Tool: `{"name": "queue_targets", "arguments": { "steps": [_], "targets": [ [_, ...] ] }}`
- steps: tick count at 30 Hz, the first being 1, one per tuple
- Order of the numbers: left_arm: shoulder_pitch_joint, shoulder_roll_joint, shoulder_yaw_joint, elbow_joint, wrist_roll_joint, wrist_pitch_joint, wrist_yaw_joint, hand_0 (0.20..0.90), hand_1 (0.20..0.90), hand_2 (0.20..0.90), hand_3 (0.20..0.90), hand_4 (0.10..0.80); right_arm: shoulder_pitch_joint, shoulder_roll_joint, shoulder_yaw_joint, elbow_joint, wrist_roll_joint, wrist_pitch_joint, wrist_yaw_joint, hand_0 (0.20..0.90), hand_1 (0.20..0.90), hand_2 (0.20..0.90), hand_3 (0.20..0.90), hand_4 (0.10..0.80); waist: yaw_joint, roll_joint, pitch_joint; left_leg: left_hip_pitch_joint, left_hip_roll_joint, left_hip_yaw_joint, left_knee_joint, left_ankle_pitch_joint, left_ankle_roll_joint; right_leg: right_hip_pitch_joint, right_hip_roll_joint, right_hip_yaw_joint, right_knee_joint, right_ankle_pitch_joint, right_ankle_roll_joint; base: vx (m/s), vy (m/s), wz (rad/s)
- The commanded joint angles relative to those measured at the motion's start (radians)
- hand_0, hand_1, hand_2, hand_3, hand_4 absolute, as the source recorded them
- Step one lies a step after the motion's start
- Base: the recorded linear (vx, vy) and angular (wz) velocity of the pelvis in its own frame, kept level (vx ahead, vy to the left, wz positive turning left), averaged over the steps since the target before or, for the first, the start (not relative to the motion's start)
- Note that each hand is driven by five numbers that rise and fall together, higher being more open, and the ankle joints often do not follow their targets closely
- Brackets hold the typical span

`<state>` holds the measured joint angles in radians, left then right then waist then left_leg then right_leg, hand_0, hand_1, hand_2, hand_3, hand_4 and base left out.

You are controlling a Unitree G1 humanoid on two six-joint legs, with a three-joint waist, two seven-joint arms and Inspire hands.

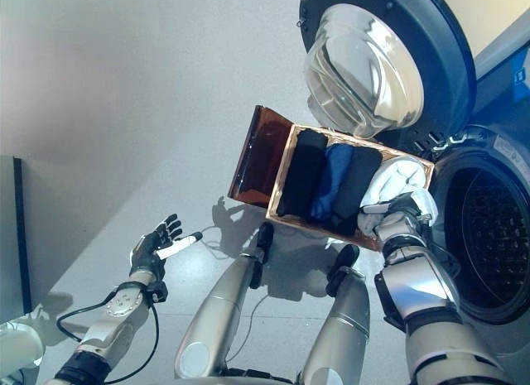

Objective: Pick up the clothes and place them into the washing machine

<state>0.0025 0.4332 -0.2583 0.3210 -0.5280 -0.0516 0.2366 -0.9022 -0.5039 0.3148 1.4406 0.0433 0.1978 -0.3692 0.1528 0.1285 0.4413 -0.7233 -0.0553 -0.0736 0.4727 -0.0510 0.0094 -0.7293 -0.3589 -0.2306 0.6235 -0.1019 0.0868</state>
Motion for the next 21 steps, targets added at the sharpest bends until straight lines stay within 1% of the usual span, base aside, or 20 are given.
{"name": "queue_targets", "arguments": {
  "steps": [1, 10, 15, 16, 17, 18, 19, 21],
  "targets": [
    [0.030, 0.085, -0.016, -0.083, -0.002, -0.060, -0.001, 0.900, 0.900, 0.900, 0.900, 0.800, -0.072, 0.021, 0.027, -0.036, -0.025, -0.058, 0.037, 0.200, 0.200, 0.200, 0.200, 0.300, 0.037, 0.028, -0.021, 0.008, 0.020, 0.006, 0.092, -0.113, -0.030, 0.055, -0.049, 0.118, -0.112, 0.097, 0.078, 0.000, 0.000, 0.00],
    [0.034, 0.089, -0.009, -0.079, -0.002, -0.056, 0.002, 0.900, 0.900, 0.900, 0.900, 0.800, -0.057, 0.024, 0.019, -0.042, -0.019, -0.057, 0.029, 0.200, 0.200, 0.200, 0.200, 0.300, 0.036, 0.021, -0.019, 0.008, 0.016, 0.008, 0.090, -0.111, -0.029, 0.066, -0.050, 0.116, -0.125, 0.103, 0.077, 0.000, 0.000, 0.00],
    [0.037, 0.090, -0.002, -0.067, -0.004, -0.054, 0.006, 0.900, 0.900, 0.900, 0.900, 0.800, -0.031, 0.031, -0.008, -0.058, 0.012, -0.066, 0.012, 0.200, 0.200, 0.200, 0.200, 0.300, 0.031, 0.015, -0.018, 0.038, 0.022, 0.010, 0.064, -0.104, -0.030, 0.096, -0.045, 0.110, -0.156, 0.113, 0.078, 0.016, -0.001, 0.00],
    [0.034, 0.087, 0.003, -0.057, -0.007, -0.054, 0.011, 0.900, 0.900, 0.900, 0.900, 0.800, -0.002, 0.041, -0.026, -0.096, 0.045, -0.084, -0.005, 0.200, 0.200, 0.200, 0.200, 0.300, 0.023, 0.005, -0.021, 0.060, 0.027, 0.014, 0.040, -0.097, -0.031, 0.115, -0.042, 0.106, -0.184, 0.125, 0.081, 0.033, -0.005, -0.01],
    [0.034, 0.087, 0.003, -0.057, -0.007, -0.054, 0.011, 0.900, 0.900, 0.900, 0.900, 0.800, -0.001, 0.040, -0.026, -0.096, 0.045, -0.083, -0.005, 0.200, 0.200, 0.200, 0.200, 0.300, 0.024, 0.006, -0.021, 0.060, 0.028, 0.015, 0.042, -0.100, -0.031, 0.116, -0.041, 0.106, -0.181, 0.123, 0.081, -0.052, 0.021, -0.02],
    [0.032, 0.084, 0.005, -0.050, -0.010, -0.055, 0.014, 0.900, 0.900, 0.900, 0.900, 0.800, 0.016, 0.043, -0.038, -0.120, 0.067, -0.097, -0.011, 0.200, 0.200, 0.200, 0.200, 0.300, 0.015, -0.003, -0.019, 0.063, 0.026, 0.023, 0.019, -0.060, -0.029, 0.122, -0.045, 0.098, -0.214, 0.164, 0.073, -0.048, 0.017, -0.04],
    [0.028, 0.081, 0.013, -0.031, -0.014, -0.052, 0.019, 0.900, 0.900, 0.900, 0.900, 0.800, 0.057, 0.048, -0.039, -0.183, 0.091, -0.112, -0.014, 0.200, 0.200, 0.200, 0.200, 0.300, 0.000, -0.019, -0.023, 0.089, 0.032, 0.027, -0.008, -0.054, -0.031, 0.145, -0.040, 0.095, -0.244, 0.179, 0.078, -0.051, 0.018, -0.04],
    [0.027, 0.076, 0.015, -0.022, -0.015, -0.050, 0.021, 0.900, 0.900, 0.900, 0.900, 0.800, 0.083, 0.053, -0.040, -0.215, 0.098, -0.122, -0.016, 0.200, 0.200, 0.200, 0.200, 0.300, -0.007, -0.026, -0.023, 0.103, 0.035, 0.029, -0.021, -0.050, -0.033, 0.160, -0.039, 0.094, -0.260, 0.187, 0.080, 0.052, -0.020, -0.07]
  ]
}}
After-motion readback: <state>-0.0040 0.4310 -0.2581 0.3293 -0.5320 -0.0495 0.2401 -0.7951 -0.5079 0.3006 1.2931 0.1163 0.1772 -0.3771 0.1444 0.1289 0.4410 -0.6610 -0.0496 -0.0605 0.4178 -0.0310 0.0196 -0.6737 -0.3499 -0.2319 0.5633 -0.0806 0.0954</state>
